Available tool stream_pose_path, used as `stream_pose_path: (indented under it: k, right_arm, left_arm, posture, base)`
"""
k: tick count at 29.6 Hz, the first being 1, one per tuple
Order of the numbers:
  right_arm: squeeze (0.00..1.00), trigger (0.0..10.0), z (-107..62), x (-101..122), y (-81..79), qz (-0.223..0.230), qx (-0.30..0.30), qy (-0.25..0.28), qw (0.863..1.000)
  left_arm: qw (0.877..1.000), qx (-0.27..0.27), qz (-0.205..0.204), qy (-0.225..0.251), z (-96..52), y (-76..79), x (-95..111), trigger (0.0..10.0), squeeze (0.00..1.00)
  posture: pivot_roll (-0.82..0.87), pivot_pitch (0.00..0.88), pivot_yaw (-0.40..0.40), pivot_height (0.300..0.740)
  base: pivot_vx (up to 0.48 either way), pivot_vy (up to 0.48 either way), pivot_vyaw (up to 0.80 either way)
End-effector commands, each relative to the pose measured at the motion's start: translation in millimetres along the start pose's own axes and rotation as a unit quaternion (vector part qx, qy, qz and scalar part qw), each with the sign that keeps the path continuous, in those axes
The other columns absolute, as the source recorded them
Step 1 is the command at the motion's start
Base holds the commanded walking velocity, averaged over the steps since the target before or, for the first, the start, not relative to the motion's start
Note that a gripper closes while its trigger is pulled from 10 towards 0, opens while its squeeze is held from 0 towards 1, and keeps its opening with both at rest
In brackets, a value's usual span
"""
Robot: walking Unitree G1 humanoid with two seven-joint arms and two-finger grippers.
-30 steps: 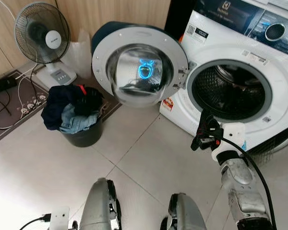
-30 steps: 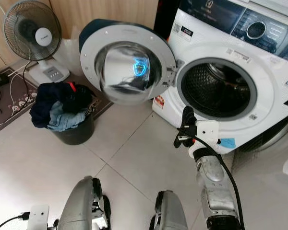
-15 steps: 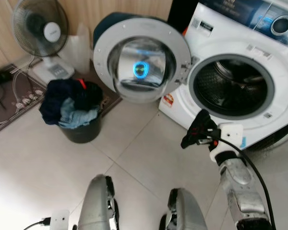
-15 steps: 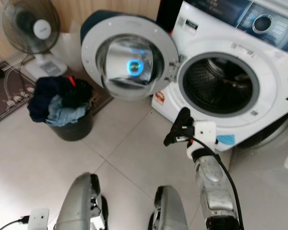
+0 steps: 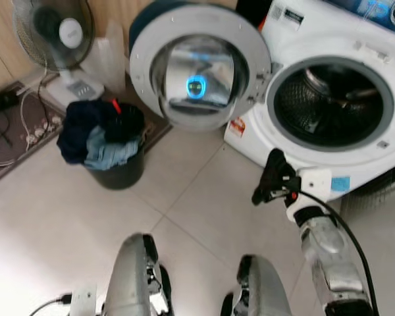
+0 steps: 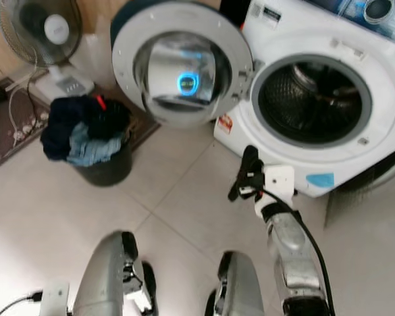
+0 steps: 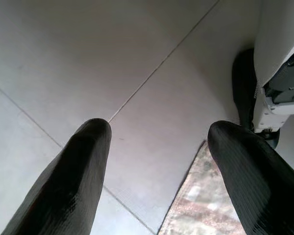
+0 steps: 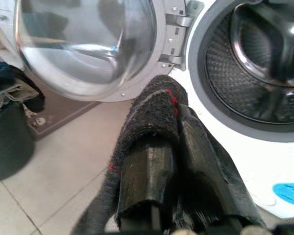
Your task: Clothes washing
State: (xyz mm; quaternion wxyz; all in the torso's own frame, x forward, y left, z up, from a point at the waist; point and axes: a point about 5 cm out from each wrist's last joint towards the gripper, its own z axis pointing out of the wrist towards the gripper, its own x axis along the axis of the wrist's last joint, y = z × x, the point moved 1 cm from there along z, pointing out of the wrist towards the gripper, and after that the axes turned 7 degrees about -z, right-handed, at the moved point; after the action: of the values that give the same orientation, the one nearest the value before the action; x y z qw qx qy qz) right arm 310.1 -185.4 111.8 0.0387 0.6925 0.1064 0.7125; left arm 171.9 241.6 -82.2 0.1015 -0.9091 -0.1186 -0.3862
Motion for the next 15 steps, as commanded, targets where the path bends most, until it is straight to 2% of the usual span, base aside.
stream_pose_path:
  k: [1,15]
  right_arm:
    - [0.00,10.0,-1.8,0.5,3.8,-0.006,-0.003,-0.001,1.000]
    - [0.00,10.0,-1.4,0.8,3.2,-0.010,0.002,-0.001,1.000]
  left_arm:
    - [1.000,0.003,-0.011,-0.023,-3.9,-0.8,-12.6,10.0,0.00]
    - [1.000,0.010,-0.005,-0.022,-3.3,-1.9,-11.2,10.0,0.00]
  posture:
    - [0.09,0.253,-0.110,0.577]
    - [0.09,0.251,-0.113,0.577]
  base:
    - [0.480,0.000,0.00]
    - [0.472,0.000,0.00]
